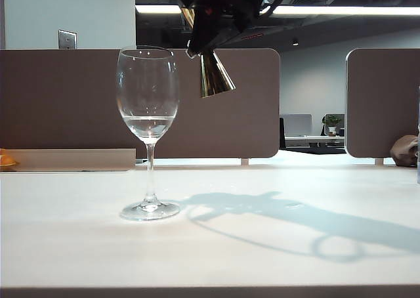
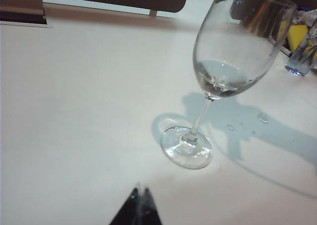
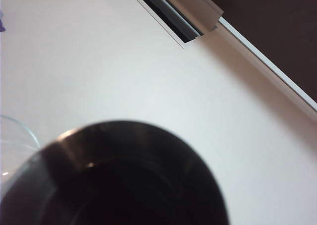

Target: Pick up the jigger and pour the water inside into the glass.

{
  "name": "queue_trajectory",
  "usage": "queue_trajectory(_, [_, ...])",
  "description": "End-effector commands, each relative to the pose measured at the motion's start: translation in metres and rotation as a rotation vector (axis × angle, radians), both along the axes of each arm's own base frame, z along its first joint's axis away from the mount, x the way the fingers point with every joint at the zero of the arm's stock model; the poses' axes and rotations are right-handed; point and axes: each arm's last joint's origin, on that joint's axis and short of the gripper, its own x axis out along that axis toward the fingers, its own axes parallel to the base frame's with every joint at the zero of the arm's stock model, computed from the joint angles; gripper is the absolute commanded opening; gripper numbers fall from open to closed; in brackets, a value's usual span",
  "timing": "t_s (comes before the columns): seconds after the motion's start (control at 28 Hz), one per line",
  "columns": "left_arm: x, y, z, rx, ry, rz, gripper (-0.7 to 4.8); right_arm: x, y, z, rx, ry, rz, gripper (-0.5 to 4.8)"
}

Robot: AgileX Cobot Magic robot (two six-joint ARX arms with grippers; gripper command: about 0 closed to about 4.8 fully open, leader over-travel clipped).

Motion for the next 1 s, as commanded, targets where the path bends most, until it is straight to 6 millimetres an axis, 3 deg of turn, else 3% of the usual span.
queue_trajectory(0.04, [0.000,0.000,0.002,-0.001,-0.016,0.000,-0.05,0.000,0.000,0.006,0.013,-0.029,0.004,-0.01])
queue_trajectory(1.0, [0.000,0.000,0.002,-0.001,-0.016,0.000,-0.05,-0.002,0.015,-0.007,-0.123,-0.101,0.090,-0.01])
